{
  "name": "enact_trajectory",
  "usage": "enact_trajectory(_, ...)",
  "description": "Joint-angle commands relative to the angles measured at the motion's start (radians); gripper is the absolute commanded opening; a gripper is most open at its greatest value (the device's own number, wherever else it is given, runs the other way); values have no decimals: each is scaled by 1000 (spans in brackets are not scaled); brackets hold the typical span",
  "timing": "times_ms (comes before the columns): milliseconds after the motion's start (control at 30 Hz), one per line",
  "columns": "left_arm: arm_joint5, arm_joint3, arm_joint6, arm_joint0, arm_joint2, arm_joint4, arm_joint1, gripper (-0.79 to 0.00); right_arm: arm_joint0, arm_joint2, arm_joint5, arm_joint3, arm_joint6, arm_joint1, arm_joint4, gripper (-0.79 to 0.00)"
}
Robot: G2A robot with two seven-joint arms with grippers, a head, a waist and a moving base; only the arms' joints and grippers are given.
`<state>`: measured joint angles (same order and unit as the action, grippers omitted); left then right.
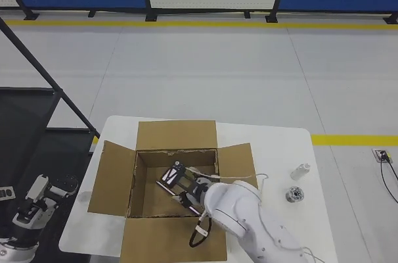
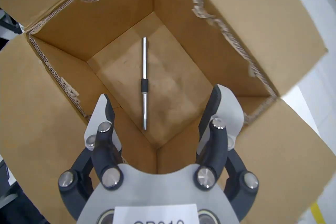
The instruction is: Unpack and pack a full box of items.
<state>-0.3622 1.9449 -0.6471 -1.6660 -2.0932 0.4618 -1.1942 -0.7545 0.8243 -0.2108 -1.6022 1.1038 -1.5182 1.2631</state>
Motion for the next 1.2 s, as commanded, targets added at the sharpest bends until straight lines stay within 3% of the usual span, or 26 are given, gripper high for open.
enact_trajectory(0, -8, -2, 0, -13, -9, 12, -1, 0, 74, -67, 18, 122, -9, -25, -24, -89)
enact_trajectory(100, -19, -2, 1, -32, -17, 31, -2, 0, 164, -143, 41, 286, -31, -68, -70, -86)
enact_trajectory(167, -27, 2, 2, -43, -22, 38, -3, 0, 217, -182, 48, 397, -46, -97, -101, -135)
enact_trajectory(233, -29, 3, 3, -46, -23, 41, -3, 0, 258, -219, 53, 498, -62, -126, -124, -209)
enact_trajectory(267, -29, 3, 3, -46, -23, 41, -3, 0, 276, -238, 55, 542, -68, -139, -126, -394)
enact_trajectory(333, -29, 3, 3, -46, -23, 41, -3, 0, 302, -272, 45, 617, -79, -166, -142, -437)
enact_trajectory(700, -29, 3, 3, -46, -23, 41, -3, 0, 386, -371, 58, 892, -95, -290, -170, -434)
enact_trajectory(1167, -29, 3, 3, -46, -23, 41, -3, 0, 441, -408, 33, 1122, -93, -410, -211, -449)
